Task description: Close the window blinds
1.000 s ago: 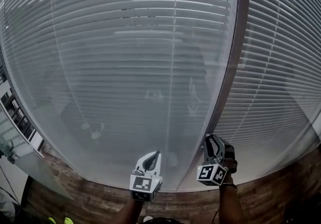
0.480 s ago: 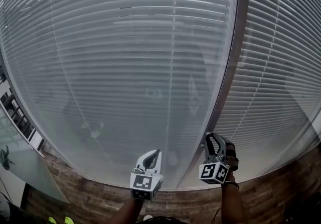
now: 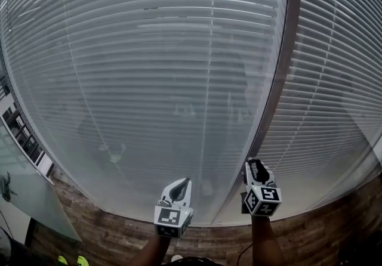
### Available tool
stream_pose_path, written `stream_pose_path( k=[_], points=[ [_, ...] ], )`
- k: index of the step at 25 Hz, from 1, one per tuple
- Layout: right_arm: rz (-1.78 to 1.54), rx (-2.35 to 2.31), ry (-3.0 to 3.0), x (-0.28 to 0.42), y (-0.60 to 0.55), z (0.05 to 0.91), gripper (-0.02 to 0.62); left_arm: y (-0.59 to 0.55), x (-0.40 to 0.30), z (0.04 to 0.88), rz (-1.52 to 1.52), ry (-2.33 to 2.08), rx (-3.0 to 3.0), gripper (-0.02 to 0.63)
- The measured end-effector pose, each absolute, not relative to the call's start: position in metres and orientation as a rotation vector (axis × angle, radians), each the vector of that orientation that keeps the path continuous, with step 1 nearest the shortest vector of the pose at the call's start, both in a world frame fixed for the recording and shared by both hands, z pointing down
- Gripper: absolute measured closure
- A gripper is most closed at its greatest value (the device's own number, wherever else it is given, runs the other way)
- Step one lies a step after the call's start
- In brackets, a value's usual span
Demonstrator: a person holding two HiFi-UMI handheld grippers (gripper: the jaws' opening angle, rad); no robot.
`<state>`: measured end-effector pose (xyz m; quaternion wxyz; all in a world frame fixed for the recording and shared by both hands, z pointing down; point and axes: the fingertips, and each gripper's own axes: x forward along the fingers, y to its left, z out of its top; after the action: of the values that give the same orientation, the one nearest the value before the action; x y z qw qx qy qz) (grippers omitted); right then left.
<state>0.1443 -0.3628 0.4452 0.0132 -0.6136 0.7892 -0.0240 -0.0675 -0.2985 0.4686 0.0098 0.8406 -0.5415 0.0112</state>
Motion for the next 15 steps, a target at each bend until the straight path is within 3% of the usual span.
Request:
stream_pose_path(
  k=[8,15],
  points=[
    [-0.067,-1.938,2.391,0.147,-0.364,0.443,0.468,-0.297,-0.072,0.47,0.038,-1.699,2.616,0.606],
    [0.262,-2.123,2.528,0.14,-0.362,0.435,0.469,-0.297,-0.073,0.469,0.031,-1.699,2.617,0.606]
  ],
)
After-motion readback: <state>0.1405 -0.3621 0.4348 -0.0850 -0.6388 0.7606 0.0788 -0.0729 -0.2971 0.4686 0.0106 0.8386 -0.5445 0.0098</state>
